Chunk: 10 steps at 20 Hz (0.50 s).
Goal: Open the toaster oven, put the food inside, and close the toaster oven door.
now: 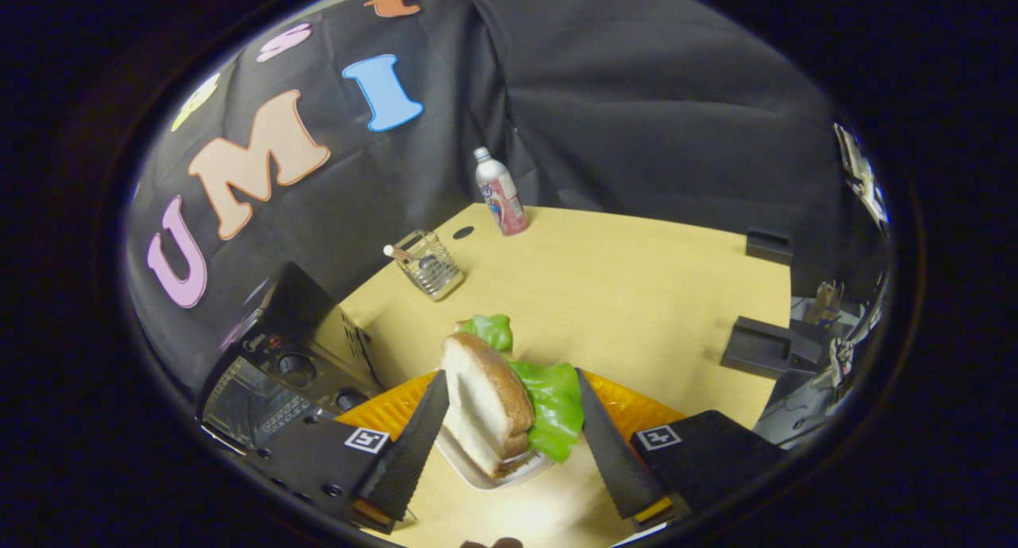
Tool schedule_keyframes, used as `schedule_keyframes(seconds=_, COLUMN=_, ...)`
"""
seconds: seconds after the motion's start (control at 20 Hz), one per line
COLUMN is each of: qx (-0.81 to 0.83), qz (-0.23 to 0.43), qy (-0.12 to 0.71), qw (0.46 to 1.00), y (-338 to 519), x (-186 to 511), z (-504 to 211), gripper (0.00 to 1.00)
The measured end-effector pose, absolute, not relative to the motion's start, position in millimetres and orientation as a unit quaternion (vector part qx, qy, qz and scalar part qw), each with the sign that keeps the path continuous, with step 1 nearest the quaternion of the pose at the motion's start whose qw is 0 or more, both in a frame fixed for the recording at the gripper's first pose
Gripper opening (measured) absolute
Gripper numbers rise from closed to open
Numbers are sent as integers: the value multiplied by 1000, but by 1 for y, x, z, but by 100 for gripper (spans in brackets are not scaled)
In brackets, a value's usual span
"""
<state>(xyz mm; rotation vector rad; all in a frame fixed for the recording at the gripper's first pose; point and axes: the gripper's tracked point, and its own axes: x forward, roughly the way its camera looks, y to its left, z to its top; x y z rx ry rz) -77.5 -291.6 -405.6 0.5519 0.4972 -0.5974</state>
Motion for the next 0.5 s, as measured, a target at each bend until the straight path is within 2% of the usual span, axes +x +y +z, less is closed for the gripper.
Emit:
schedule_keyframes(seconds=0.25, qx=267, qz=-272, qy=254, qw=889, y=-288, x=-67, z=-415, gripper=78)
schedule_keyframes(seconds=0.5, qx=304, qz=-288, qy=247, qw=874, y=-289, x=-66, z=-419, gripper=60)
